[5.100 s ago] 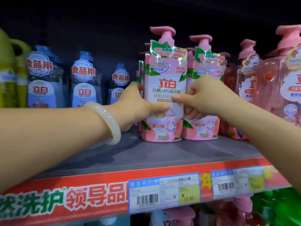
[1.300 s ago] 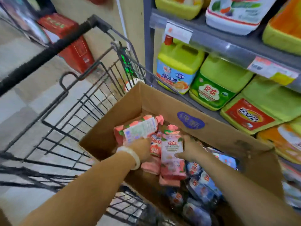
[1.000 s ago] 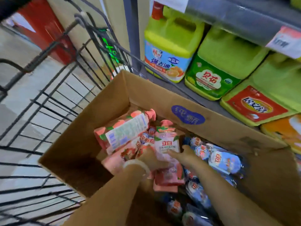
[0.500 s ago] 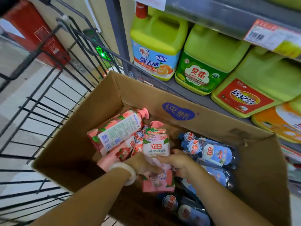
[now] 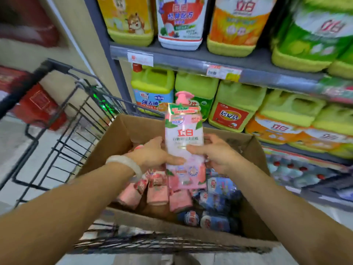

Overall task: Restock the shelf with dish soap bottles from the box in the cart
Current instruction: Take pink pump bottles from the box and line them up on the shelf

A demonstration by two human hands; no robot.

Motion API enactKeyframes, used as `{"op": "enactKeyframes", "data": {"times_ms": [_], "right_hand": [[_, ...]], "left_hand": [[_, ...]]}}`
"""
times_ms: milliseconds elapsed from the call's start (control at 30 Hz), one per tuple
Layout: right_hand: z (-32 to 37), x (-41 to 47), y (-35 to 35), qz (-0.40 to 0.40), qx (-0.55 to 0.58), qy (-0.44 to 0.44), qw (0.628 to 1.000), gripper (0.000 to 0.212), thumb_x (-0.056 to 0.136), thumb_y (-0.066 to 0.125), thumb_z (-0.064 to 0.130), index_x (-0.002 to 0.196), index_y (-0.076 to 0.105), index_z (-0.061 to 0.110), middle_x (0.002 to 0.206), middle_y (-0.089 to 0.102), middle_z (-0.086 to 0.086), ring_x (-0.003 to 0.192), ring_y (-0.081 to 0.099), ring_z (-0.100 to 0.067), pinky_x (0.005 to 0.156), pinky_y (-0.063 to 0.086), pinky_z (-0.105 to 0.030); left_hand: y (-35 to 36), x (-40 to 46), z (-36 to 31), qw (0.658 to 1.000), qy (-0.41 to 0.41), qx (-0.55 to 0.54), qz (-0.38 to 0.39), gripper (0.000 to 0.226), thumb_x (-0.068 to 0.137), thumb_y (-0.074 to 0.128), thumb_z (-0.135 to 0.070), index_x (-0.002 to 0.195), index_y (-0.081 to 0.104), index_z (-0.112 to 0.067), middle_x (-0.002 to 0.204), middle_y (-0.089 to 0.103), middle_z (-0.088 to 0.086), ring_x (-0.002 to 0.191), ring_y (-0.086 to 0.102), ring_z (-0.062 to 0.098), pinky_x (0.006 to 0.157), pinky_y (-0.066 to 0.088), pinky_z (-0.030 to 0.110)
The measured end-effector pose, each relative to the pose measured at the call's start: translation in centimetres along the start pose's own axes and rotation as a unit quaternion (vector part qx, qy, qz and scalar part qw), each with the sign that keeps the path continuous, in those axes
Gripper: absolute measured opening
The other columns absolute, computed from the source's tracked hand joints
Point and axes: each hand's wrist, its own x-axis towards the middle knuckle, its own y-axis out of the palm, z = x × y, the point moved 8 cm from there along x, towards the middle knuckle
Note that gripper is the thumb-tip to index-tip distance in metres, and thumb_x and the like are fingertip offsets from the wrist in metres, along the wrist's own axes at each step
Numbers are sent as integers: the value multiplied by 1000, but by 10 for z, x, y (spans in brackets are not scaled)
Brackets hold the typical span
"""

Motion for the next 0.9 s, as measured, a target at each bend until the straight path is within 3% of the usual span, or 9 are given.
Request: {"op": "enactKeyframes", "data": {"times_ms": [100, 200, 333, 433, 500, 567, 733, 800, 900], "right_hand": [[32, -42, -30, -37, 42, -60, 997, 58, 71, 75, -4, 121, 47, 5, 97, 67, -7, 73, 64, -19, 60, 50, -30], [58, -92, -71, -71, 71, -112, 989, 63, 69, 76, -5, 123, 45, 7, 90, 66, -5, 73, 64, -19, 60, 50, -30], [70, -164, -142, -113, 95, -159, 976, 60, 72, 75, -3, 121, 45, 12, 92, 67, -2, 74, 65, -16, 55, 48, -26], [69, -216, -200, -148, 101, -178, 968, 55, 73, 74, -3, 117, 46, 14, 87, 68, 0, 74, 65, -16, 59, 48, -28], [64, -260, -253, -182, 103, -190, 959, 52, 73, 74, -3, 114, 47, 14, 88, 68, 0, 74, 66, -16, 58, 49, -28], [61, -305, -306, -209, 101, -203, 951, 43, 75, 72, -4, 108, 49, 12, 88, 68, -1, 73, 66, -16, 55, 49, -25], [59, -412, -424, -267, 79, -249, 928, 22, 81, 65, -7, 90, 57, 11, 83, 68, -1, 64, 65, -11, 49, 52, -22], [58, -446, -465, -294, 83, -258, 917, 25, 81, 66, -7, 90, 56, 14, 82, 68, -1, 62, 65, -11, 48, 52, -23], [56, -486, -520, -328, 90, -269, 901, 31, 80, 69, -3, 105, 56, 11, 96, 70, -6, 71, 69, -16, 51, 53, -24]], "left_hand": [[27, -18, -56, 997, 68, 22, 14, 32, 73, 73, 8, 95, 62, -11, 90, 71, 1, 59, 66, -4, 53, 52, 13], [64, -34, -100, 991, 116, 59, 26, 63, 60, 87, -8, 116, 57, -8, 105, 70, 5, 92, 68, 13, 81, 57, 31], [137, -54, -148, 985, 158, 53, 51, 56, 65, 81, 1, 112, 54, -14, 93, 72, -3, 89, 68, 17, 75, 57, 31], [209, -67, -179, 977, 192, 49, 81, 52, 64, 79, 6, 104, 55, -17, 87, 72, -2, 76, 70, 11, 63, 57, 24], [273, -78, -200, 972, 205, 49, 105, 60, 62, 80, 7, 112, 53, -13, 89, 71, 3, 72, 70, 12, 56, 56, 23], [338, -89, -219, 965, 219, 48, 132, 72, 60, 82, 5, 123, 48, -8, 98, 71, 9, 82, 70, 21, 64, 58, 32], [487, -119, -273, 941, 256, 50, 215, 88, 45, 91, -3, 123, 52, -7, 108, 71, 9, 95, 70, 25, 76, 58, 42], [536, -129, -293, 933, 270, 54, 233, 80, 49, 89, -1, 120, 52, -9, 105, 71, 8, 92, 70, 23, 72, 58, 37], [601, -144, -324, 916, 297, 62, 264, 53, 62, 81, 8, 104, 56, -14, 85, 74, -4, 72, 71, 9, 56, 56, 23]]}}
